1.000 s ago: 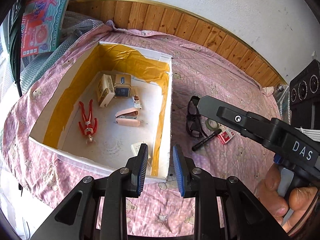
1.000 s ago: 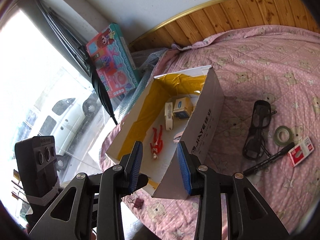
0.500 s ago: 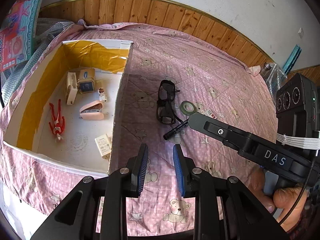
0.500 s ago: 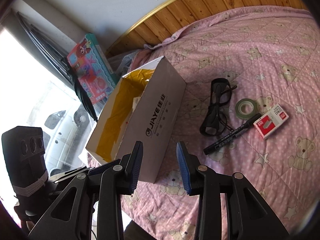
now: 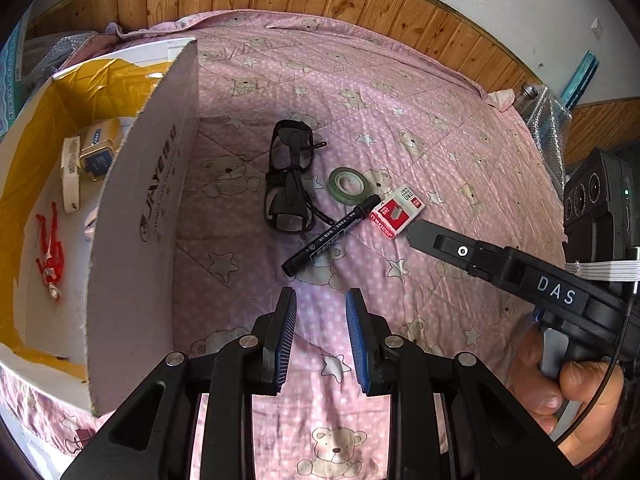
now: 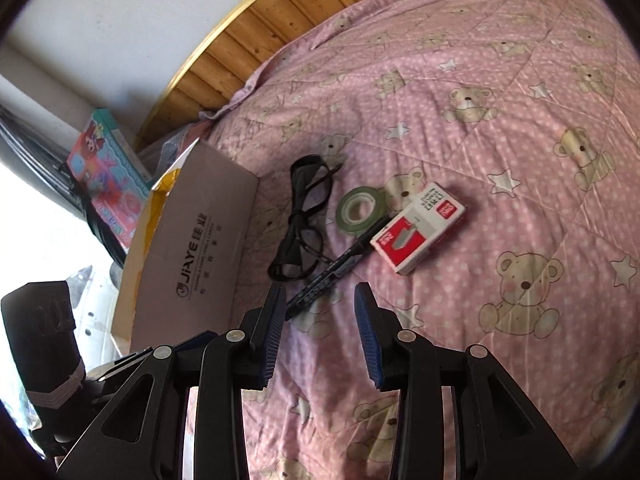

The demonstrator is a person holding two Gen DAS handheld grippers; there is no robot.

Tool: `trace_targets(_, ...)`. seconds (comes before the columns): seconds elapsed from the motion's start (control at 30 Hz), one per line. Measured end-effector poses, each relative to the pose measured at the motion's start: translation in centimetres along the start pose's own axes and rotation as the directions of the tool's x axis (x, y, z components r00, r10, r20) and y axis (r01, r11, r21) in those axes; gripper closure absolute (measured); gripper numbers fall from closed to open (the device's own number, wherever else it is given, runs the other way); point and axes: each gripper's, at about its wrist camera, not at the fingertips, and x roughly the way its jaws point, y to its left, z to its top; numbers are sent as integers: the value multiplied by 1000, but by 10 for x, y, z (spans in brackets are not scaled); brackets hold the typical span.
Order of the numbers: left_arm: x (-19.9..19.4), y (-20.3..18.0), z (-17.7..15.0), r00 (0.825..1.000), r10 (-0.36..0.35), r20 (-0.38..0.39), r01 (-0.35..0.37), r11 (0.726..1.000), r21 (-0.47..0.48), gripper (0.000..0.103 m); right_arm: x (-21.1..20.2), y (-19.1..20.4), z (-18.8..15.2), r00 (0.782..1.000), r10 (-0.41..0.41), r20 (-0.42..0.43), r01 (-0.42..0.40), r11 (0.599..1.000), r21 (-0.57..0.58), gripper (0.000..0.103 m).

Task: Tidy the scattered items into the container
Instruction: 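Withdraw both tools from the container toward the marker and staple box, then grasp the black marker with the left tool while the right tool grasps the red staple box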

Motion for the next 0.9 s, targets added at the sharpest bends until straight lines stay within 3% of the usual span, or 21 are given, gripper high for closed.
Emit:
trace_targets(0.17, 38, 0, 10, 999, 22, -36, -21, 1000, 15, 75, 13, -23, 12, 995, -99, -13, 99, 994, 49, 64)
trace_targets(0.4, 80, 12, 22, 996, 74, -49, -72, 997, 32, 75, 42, -40, 25, 985, -161, -59, 165, 984, 73, 63)
trace_targets(0.43, 86, 14, 23, 996, 76, -55, -75, 997, 30, 67, 47, -41, 28, 983, -169, -72, 174, 983, 60, 63)
trace_targets(0.53, 93, 12, 20, 997, 69, -33, -68, 997, 31, 66, 55, -45, 37, 978, -192, -77, 194, 981, 29, 66)
trace_targets(0.6, 93, 0, 18, 998, 23, -59, -19, 997, 73, 65, 48, -47, 47, 956, -291, -17, 292, 957, 10, 65)
trace_targets(0.63, 92, -6, 16, 995, -41, -86, 48, 995, 85, 65, 42, -49, 52, 942, -336, 21, 335, 942, 20, 63)
trace_targets(0.67, 90, -12, 15, 990, -93, -106, 103, 990, 94, 65, 38, -52, 56, 939, -341, 42, 340, 940, 33, 63)
trace_targets(0.7, 86, -18, 14, 990, -102, -100, 113, 988, 109, 65, 36, -53, 59, 945, -323, 40, 322, 946, 43, 63)
trace_targets(0.83, 80, -22, 21, 999, -37, -24, 40, 992, 121, 63, 51, -43, 57, 966, -256, -23, 257, 966, 24, 63)
trace_targets(0.9, 89, -20, 24, 999, -22, -29, 25, 993, 114, 63, 66, -36, 49, 966, -251, -66, 251, 968, -12, 54)
